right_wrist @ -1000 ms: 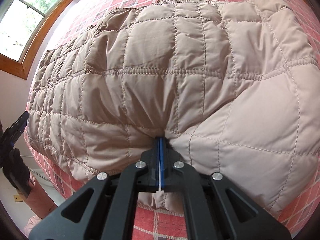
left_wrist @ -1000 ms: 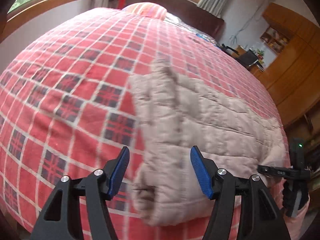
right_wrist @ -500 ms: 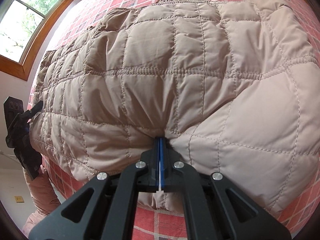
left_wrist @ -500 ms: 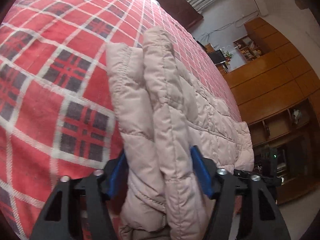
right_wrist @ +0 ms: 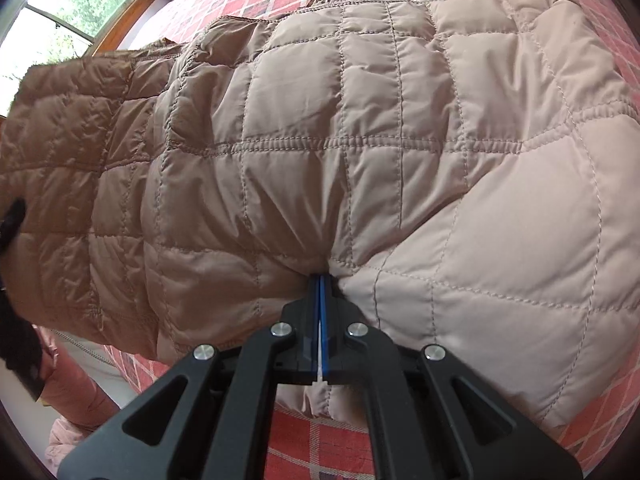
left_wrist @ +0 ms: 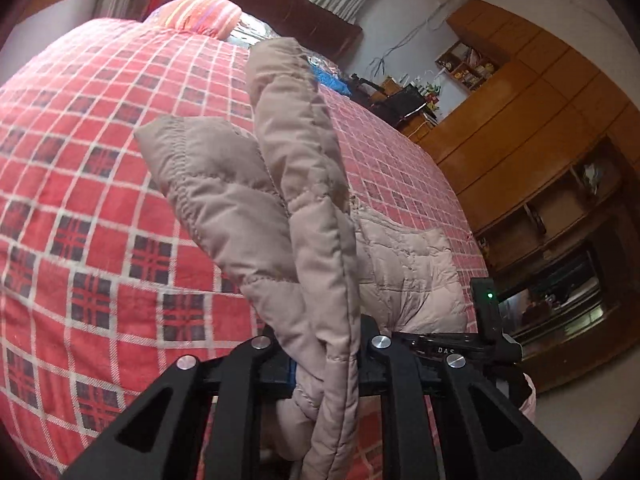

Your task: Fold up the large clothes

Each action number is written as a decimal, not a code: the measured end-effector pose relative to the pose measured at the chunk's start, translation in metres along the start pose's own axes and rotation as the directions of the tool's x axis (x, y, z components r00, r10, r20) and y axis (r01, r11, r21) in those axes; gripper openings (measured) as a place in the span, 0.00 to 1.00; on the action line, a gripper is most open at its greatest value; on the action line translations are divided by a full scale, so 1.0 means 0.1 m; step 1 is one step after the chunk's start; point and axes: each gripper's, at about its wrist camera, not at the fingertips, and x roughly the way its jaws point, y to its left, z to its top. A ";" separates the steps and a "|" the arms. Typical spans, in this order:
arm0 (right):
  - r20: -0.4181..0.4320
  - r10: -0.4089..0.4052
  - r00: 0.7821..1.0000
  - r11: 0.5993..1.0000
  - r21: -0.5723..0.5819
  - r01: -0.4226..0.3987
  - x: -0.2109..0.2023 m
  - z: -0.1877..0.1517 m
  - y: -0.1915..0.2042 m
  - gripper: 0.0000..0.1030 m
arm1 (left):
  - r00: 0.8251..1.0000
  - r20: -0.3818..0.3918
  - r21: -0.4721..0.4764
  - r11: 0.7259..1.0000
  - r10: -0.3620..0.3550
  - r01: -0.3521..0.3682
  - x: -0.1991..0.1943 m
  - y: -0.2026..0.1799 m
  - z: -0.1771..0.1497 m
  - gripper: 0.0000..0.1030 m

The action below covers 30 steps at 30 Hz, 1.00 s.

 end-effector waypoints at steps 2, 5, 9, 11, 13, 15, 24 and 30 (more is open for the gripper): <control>0.003 0.001 1.000 1.000 0.001 -0.001 -0.01 -0.01 -0.02 0.00 | 0.999 -0.006 0.058 0.997 0.054 -0.053 0.11 -0.26 0.04 0.16; 0.006 0.006 1.000 1.000 0.005 -0.006 -0.02 -0.04 -0.02 0.00 | 0.995 -0.047 0.096 0.992 0.083 -0.078 0.35 -0.47 0.04 0.17; 0.006 0.013 1.000 1.000 0.008 -0.013 -0.04 -0.07 -0.06 0.00 | 0.982 -0.105 0.148 0.979 0.154 -0.138 0.73 -0.64 -0.05 0.18; 0.006 0.012 1.000 1.000 0.006 -0.012 -0.05 -0.08 -0.08 0.00 | 0.966 -0.130 0.156 0.967 0.224 -0.203 0.97 -0.63 -0.12 0.19; 0.009 0.008 1.000 1.000 0.003 -0.008 -0.08 -0.11 -0.08 0.00 | 0.955 -0.146 0.175 0.957 0.257 -0.231 1.19 -0.60 -0.19 0.20; 0.011 -0.001 1.000 1.000 0.001 0.001 -0.08 -0.13 -0.05 0.00 | 0.950 -0.144 0.189 0.950 0.277 -0.248 1.34 -0.59 -0.25 0.21; 0.009 -0.012 1.000 1.000 0.000 0.012 -0.09 -0.16 -0.04 0.00 | 0.951 -0.097 0.230 0.937 0.293 -0.265 1.30 -0.67 -0.42 0.27; 0.001 -0.009 1.000 1.000 0.005 0.009 -0.05 -0.16 -0.03 0.00 | 0.958 -0.091 0.242 0.939 0.273 -0.245 1.26 -0.67 -0.41 0.31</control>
